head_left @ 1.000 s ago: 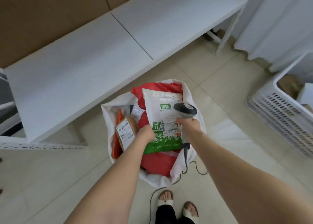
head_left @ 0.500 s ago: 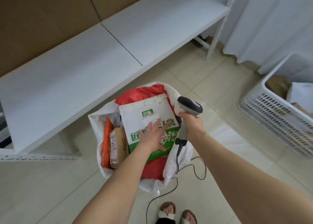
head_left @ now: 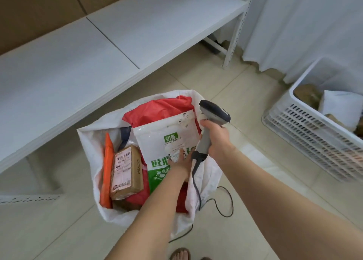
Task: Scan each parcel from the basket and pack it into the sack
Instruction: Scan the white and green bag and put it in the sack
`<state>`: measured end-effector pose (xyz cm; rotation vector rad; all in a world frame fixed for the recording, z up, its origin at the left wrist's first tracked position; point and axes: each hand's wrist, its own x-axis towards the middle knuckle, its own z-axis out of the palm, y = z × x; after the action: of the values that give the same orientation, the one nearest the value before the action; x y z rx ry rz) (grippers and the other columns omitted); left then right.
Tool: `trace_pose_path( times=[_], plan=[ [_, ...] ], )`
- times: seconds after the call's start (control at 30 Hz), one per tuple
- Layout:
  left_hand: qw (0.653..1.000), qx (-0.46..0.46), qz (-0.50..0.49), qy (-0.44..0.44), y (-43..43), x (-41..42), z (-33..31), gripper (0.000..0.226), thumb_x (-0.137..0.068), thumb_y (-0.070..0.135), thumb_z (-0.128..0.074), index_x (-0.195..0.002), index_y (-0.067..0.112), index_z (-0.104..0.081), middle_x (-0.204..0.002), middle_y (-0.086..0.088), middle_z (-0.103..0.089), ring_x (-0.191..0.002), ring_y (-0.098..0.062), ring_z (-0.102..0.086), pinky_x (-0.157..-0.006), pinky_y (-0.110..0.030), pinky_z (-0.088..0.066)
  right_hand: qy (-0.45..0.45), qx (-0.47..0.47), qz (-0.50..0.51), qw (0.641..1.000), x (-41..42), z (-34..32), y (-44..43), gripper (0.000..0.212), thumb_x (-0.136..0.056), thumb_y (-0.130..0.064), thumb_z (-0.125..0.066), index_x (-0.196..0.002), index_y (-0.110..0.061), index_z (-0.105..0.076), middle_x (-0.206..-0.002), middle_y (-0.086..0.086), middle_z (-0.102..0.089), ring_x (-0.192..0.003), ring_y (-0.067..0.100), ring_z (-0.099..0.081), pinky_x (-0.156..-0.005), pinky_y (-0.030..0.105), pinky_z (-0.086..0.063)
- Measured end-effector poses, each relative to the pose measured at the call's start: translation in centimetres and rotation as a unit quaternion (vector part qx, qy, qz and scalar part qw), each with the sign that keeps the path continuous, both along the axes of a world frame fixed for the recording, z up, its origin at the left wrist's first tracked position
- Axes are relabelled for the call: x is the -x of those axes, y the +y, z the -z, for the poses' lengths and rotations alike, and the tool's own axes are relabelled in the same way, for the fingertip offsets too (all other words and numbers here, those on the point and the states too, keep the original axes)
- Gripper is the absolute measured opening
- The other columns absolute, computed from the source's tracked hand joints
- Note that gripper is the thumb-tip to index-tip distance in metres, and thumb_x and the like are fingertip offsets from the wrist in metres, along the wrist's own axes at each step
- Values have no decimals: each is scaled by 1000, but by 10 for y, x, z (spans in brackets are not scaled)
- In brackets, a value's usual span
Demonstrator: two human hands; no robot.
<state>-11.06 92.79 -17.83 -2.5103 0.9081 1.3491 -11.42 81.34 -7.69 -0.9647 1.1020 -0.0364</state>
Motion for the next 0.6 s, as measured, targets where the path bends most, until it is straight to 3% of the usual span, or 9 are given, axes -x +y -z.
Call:
trace_pose_path(
  times=[0.07,0.13,0.23,0.33,0.47,0.6],
  plan=[
    [998,19,22,55,-4,-7,-23,79,-95,40,-50,-153,26,2,-159,5,8,-146,-30,14,-113,-65,-7,17,26,-13,999,3,-12,-1,15,-84,-10,-68,-85,-16,-55,-75,3,-59,-64,18,-58,-53,28,-47],
    [995,64,11,80,-1,-8,-47,65,-97,37,-44,-153,24,-13,-160,-2,-5,-147,-29,0,-118,-52,-8,34,41,-26,998,5,-28,-1,14,-83,-8,-69,-86,-14,-56,-79,5,-61,-70,21,-60,-56,29,-50],
    [985,86,-80,129,11,-1,-83,56,-98,27,-46,-150,20,-27,-159,-6,-11,-146,-27,-12,-119,-42,-12,47,39,-54,997,6,-59,1,18,-81,-7,-70,-95,-9,-58,-79,6,-60,-68,21,-59,-53,28,-47],
    [971,111,-153,144,17,-11,-117,52,-95,10,-46,-145,18,-38,-152,-9,-31,-136,-26,-33,-112,-33,-29,48,66,-90,993,-4,-91,3,14,-81,-4,-69,-89,-7,-57,-74,5,-56,-63,18,-54,-52,28,-44],
    [970,124,-207,10,27,-54,-148,53,-94,6,-46,-144,22,-38,-149,-6,-36,-130,-24,-42,-97,-28,-39,59,71,-140,986,-40,-121,10,16,-80,-6,-71,-82,-10,-55,-85,12,-62,-75,26,-61,-71,38,-55],
    [960,130,-215,-122,32,-92,-155,71,-87,16,-63,-148,20,-26,-149,-11,-32,-130,-30,-43,-98,-40,-46,69,71,-173,980,-80,-124,15,16,-81,-11,-73,-85,-8,-57,-96,17,-66,-83,30,-66,-66,36,-59]
  ],
)
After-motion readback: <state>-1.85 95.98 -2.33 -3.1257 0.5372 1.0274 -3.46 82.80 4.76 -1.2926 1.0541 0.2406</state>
